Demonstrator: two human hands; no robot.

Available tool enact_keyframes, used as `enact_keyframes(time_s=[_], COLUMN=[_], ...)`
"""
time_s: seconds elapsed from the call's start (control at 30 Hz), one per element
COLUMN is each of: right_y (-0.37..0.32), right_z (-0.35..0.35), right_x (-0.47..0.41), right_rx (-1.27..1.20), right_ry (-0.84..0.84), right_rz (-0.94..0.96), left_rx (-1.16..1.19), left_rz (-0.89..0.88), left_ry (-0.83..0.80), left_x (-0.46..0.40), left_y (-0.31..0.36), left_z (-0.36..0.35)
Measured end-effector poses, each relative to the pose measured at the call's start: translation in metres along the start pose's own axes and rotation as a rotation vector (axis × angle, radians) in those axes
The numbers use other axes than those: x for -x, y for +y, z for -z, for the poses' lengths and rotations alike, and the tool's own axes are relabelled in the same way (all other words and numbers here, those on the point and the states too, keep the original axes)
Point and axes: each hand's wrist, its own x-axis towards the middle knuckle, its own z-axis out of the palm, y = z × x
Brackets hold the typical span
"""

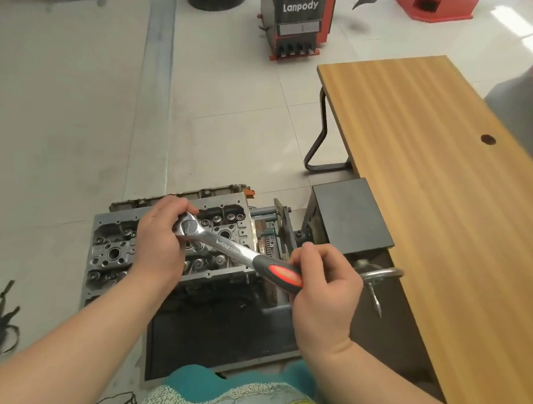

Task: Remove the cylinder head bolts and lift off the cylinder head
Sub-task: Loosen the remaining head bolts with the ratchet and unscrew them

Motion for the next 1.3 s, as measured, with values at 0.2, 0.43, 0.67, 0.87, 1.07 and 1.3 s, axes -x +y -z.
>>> enact_keyframes(time_s=[0.2, 0.43, 0.67, 0.87, 1.07, 1.3], right_y=[-0.001, -0.001, 0.004, 0.003, 0.003, -0.003], right_z=[0.001, 0.001, 0.000, -0.002, -0.004, -0.006], right_x=[-0.005, -0.009, -0.013, -0.028, -0.042, -0.060], right_rx=[0.026, 0.028, 0.021, -0.013, -0.041, -0.085], right_ry=[-0.019, -0.030, -0.007, 0.037, 0.017, -0.048], right_rz=[0.023, 0.072, 0.085, 0.052, 0.055, 0.050], left_rx=[0.047, 0.121, 0.348, 0.340, 0.361, 0.327], left_rz=[0.072, 0.115, 0.255, 0.237, 0.264, 0.259], left_ry=[0.108, 0.153, 0.208, 0.237, 0.238, 0.238], left_x=[0.003, 0.003, 0.002, 0.006, 0.005, 0.008], left_y=[0.011, 0.008, 0.011, 0.013, 0.010, 0.008], left_z=[-0.007, -0.008, -0.008, -0.012, -0.012, -0.009])
